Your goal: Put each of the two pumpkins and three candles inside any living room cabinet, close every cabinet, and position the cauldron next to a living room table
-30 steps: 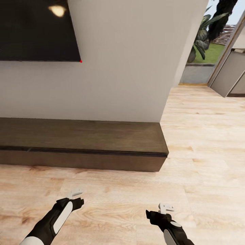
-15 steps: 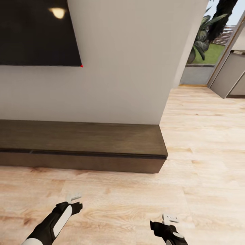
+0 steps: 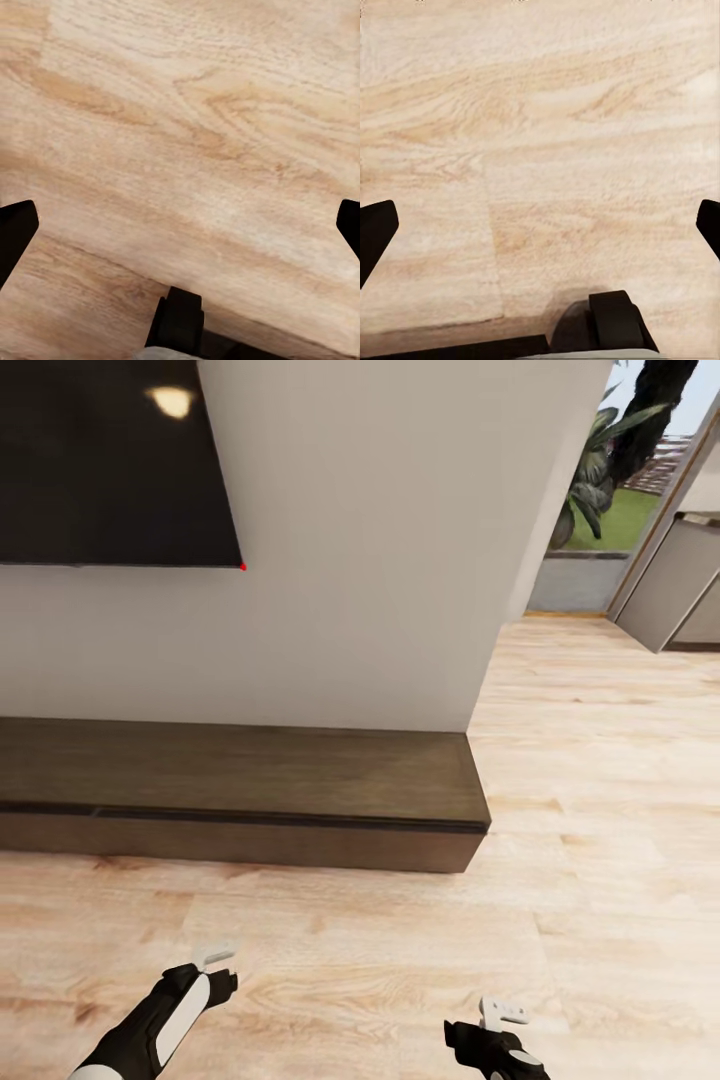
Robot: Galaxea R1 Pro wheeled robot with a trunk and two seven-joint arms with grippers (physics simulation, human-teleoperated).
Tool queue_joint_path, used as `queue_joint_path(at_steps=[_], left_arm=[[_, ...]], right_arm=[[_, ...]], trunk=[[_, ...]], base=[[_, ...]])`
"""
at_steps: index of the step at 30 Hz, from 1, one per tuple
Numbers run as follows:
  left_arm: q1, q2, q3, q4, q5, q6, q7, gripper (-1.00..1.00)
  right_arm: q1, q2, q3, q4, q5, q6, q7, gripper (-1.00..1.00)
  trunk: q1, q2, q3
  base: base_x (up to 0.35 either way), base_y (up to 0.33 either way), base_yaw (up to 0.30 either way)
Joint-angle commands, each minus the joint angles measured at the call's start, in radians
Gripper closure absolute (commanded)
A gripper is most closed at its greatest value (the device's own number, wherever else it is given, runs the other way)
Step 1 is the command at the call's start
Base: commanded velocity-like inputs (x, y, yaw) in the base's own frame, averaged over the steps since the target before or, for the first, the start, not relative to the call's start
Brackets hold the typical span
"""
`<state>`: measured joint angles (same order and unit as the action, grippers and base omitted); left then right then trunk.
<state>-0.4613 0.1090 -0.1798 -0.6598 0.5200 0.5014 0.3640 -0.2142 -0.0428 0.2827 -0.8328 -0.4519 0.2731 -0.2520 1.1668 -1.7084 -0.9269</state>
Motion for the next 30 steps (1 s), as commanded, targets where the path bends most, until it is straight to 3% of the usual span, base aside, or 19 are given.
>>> queue_joint_path(at_steps=[1,7,11,19,25,30], left_arm=[[0.000,0.001,-0.007,0.005,0.010,0.002,0.010,-1.00],[0.000,0.001,-0.024,0.125,0.004,-0.040,0.009,-1.00],[0.000,0.001,-0.045,0.143,0.003,-0.050,0.009,-1.00],[0.000,-0.003,-0.068,0.169,0.004,-0.057,0.007,-1.00],[0.000,-0.035,-0.135,0.337,0.003,-0.222,0.003,-1.00],[0.000,-0.047,-0.163,0.383,0.004,-0.267,0.002,-1.00]], right_arm=[[-0.001,-0.001,0.006,-0.002,-0.009,0.003,-0.010,-1.00],[-0.001,-0.002,0.005,0.051,-0.014,-0.007,-0.009,-1.00],[-0.001,-0.002,0.004,0.104,-0.012,-0.009,-0.008,-1.00],[-0.001,0.001,0.009,0.119,-0.009,-0.010,-0.011,-1.00],[-0.001,0.001,0.017,0.235,-0.007,-0.093,-0.013,-1.00],[-0.001,0.001,0.018,0.372,-0.007,-0.198,-0.012,-1.00]], trunk=[[-0.004,0.007,0.002],[-0.027,0.049,0.021],[-0.042,0.077,0.034],[-0.073,0.133,0.059],[-0.096,0.175,0.078],[-0.115,0.210,0.093]], base=[[0.000,0.000,0.000],[0.000,0.000,0.000],[0.000,0.000,0.000],[0.000,0.000,0.000],[0.000,0.000,0.000],[0.000,0.000,0.000]])
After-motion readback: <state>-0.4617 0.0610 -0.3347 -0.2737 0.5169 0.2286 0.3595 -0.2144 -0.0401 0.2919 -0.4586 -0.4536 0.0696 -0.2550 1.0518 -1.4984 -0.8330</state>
